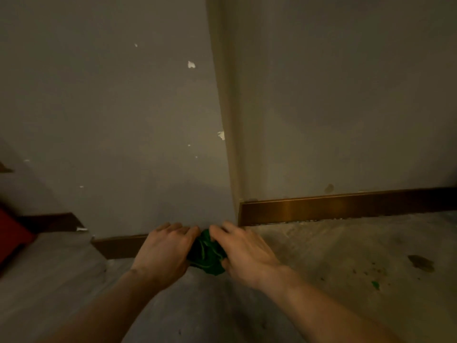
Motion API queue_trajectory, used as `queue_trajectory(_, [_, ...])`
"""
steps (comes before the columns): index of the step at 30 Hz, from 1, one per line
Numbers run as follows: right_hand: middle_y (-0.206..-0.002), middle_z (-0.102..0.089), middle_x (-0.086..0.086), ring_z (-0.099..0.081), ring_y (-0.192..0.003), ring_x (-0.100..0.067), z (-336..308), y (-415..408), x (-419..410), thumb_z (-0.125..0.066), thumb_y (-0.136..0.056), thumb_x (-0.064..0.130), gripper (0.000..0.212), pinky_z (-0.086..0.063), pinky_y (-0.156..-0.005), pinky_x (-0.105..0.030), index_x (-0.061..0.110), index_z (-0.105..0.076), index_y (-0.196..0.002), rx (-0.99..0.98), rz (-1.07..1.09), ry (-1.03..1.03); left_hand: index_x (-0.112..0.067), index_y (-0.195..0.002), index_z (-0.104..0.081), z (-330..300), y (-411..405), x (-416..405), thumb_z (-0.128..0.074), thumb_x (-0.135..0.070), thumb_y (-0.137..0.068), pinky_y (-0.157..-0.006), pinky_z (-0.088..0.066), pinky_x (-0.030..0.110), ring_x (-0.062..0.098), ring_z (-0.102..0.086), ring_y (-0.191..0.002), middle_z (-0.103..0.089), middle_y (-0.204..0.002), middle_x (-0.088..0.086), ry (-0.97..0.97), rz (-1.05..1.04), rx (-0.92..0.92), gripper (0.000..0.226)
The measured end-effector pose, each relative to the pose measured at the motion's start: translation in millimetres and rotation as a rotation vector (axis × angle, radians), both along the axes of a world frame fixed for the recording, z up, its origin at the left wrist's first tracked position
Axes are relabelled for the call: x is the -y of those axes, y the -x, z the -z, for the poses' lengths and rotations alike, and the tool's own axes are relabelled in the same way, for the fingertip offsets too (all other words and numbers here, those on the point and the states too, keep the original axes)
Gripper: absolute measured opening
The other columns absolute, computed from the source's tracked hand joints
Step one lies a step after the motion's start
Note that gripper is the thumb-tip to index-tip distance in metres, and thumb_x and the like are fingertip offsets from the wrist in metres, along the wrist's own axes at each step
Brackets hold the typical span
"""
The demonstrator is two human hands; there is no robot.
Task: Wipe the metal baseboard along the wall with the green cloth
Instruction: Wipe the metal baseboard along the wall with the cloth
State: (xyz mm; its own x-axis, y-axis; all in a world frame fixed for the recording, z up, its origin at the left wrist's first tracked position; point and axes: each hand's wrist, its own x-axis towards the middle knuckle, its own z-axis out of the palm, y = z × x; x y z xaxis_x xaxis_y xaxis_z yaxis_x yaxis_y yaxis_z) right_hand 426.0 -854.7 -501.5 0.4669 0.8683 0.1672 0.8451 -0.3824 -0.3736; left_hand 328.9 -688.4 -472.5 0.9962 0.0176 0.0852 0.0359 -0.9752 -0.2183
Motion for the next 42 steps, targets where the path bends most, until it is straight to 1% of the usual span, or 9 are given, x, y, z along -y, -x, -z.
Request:
queue_trajectory(2, [-0.112,-0.049,-0.007,-0.057,-0.090,-0.040,-8.6,0.5,-13.2,-0.067,-0.078,0.013,0.051,-0.039,-0.064,-0.042,0.026,-0.037,-0.117,0.033,-0.015,-0.019,-0.023,-0.094,-0.064,-12.5,0.7,-14.7,-0.082,-0.025,-0.060,-0.065,-0.053,0.035,0.027,-0.068,-0.073,-0.071,-0.080,0.001,-0.013,-0.003,-0.021,0.038])
queue_trajectory(5, [-0.111,-0.050,-0.007,-0.057,-0.091,-0.039,-26.7,-1.1,-33.2,-0.067,-0.078,0.014,0.050,-0.034,-0.064,-0.037,0.026,-0.038,-0.116,0.081,-0.034,-0.020,-0.026,-0.103,-0.058,-29.5,1.5,-37.3,-0.071,-0.032,-0.076,-0.075,-0.048,0.035,0.027,-0.064,-0.089,-0.070,-0.096,0.000,-0.013,0.007,-0.026,0.031])
queue_trajectory(11, [-0.112,-0.052,-0.006,-0.057,-0.100,-0.038,-80.6,11.9,-89.1,-0.067,-0.076,0.016,0.047,-0.047,-0.074,-0.042,0.028,-0.038,-0.111,0.080,-0.095,0.040,-0.027,-0.112,-0.051,-70.6,20.1,-98.9,-0.061,-0.037,-0.084,-0.082,-0.044,0.037,0.025,-0.061,-0.102,-0.066,-0.111,0.000,-0.006,0.009,-0.048,0.032])
queue_trajectory(17, [-0.108,-0.053,-0.005,-0.056,-0.096,-0.035,-144.8,33.8,-169.2,-0.068,-0.076,0.014,0.041,-0.046,-0.072,-0.039,0.026,-0.040,-0.103,0.124,-0.142,0.071,-0.027,-0.110,-0.050,-118.9,53.5,-175.2,-0.065,-0.034,-0.081,-0.079,-0.047,0.039,0.026,-0.063,-0.097,-0.067,-0.106,0.000,0.010,-0.002,0.076,0.033])
queue_trajectory(21, [-0.103,-0.052,-0.005,-0.055,-0.091,-0.034,-159.0,66.4,-230.7,-0.068,-0.076,0.013,0.038,-0.046,-0.070,-0.040,0.026,-0.040,-0.099,0.160,-0.186,0.065,-0.029,-0.107,-0.047,-119.7,93.7,-232.9,-0.068,-0.039,-0.081,-0.071,-0.043,0.036,0.024,-0.063,-0.092,-0.065,-0.102,-0.002,0.040,-0.052,0.148,0.035])
queue_trajectory(24, [-0.102,-0.052,-0.005,-0.055,-0.091,-0.035,-152.2,93.3,-278.0,-0.068,-0.075,0.014,0.039,-0.049,-0.073,-0.045,0.027,-0.039,-0.098,0.167,-0.210,0.058,-0.029,-0.104,-0.048,-107.5,124.5,-275.7,-0.069,-0.042,-0.079,-0.065,-0.038,0.035,0.024,-0.064,-0.090,-0.065,-0.097,-0.003,0.086,-0.108,0.190,0.035])
queue_trajectory(32, [-0.103,-0.052,0.005,-0.056,-0.093,-0.025,-86.0,154.6,-391.3,-0.068,-0.074,0.016,0.043,-0.051,-0.077,-0.047,0.037,-0.040,-0.098,0.035,-0.189,-0.055,-0.030,-0.111,-0.051,-42.6,199.7,-378.4,-0.069,-0.043,-0.083,-0.070,-0.047,0.039,0.023,-0.062,-0.092,-0.064,-0.099,-0.003,0.266,-0.266,0.273,0.036])
queue_trajectory(38, [-0.114,-0.058,0.010,-0.056,-0.106,-0.008,-23.2,185.5,-446.8,-0.067,-0.084,0.010,0.038,-0.049,-0.095,-0.035,0.030,-0.059,-0.115,-0.166,-0.133,-0.166,-0.033,-0.101,-0.051,24.7,232.3,-429.6,-0.071,-0.045,-0.081,-0.066,-0.043,0.033,0.017,-0.061,-0.090,-0.063,-0.096,-0.009,0.429,-0.344,0.313,0.032])
queue_trajectory(42, [-0.120,-0.057,0.008,-0.055,-0.111,-0.005,13.7,190.3,-473.6,-0.059,-0.094,0.015,0.036,-0.046,-0.101,-0.030,0.026,-0.059,-0.129,-0.266,-0.058,-0.199,-0.039,-0.092,-0.043,67.8,230.5,-442.8,-0.068,-0.047,-0.084,-0.063,-0.040,0.033,0.015,-0.057,-0.083,-0.054,-0.087,-0.013,0.580,-0.437,0.325,0.028])
